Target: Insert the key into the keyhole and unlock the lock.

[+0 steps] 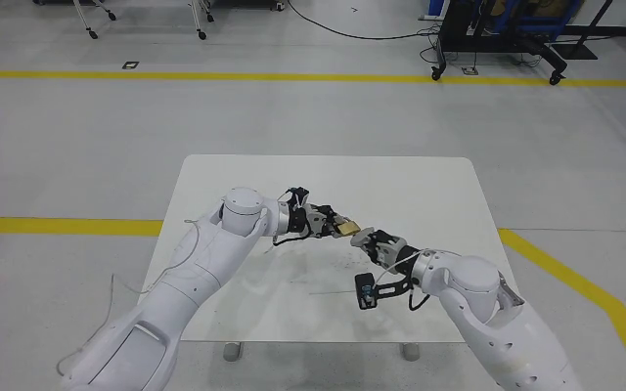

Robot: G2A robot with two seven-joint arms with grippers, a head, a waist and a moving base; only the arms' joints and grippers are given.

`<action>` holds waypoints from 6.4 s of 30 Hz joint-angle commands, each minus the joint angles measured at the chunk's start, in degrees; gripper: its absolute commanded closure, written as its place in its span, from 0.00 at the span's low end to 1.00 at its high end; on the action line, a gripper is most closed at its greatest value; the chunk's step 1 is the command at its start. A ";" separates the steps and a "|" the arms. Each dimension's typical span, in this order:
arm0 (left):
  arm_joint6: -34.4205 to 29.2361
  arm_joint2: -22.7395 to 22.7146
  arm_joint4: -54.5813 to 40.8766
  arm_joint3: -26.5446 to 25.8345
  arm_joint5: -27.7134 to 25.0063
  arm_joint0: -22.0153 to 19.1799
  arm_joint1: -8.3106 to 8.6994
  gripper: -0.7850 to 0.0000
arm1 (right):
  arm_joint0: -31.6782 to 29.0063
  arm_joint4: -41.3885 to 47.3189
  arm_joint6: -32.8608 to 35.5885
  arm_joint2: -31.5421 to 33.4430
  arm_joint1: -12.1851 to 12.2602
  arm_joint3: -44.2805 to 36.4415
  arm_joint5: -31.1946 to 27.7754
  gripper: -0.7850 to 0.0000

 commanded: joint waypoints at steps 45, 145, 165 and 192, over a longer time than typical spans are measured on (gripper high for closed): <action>2.23 -3.63 3.45 -0.19 -3.55 0.40 -0.03 1.00 | -2.06 3.91 -1.07 2.89 1.25 -1.62 -2.83 1.00; 15.35 -10.01 24.14 -16.69 -24.17 10.71 1.29 1.00 | 6.33 70.11 6.80 1.95 -2.40 20.06 -10.00 1.00; 8.83 -12.02 12.66 -13.16 -15.94 9.61 0.78 1.00 | -1.68 41.63 2.09 11.43 0.04 7.45 5.80 0.00; -6.77 6.17 30.89 0.22 -1.89 -1.61 -3.36 0.63 | -5.87 38.72 2.78 22.94 1.05 4.82 11.21 0.00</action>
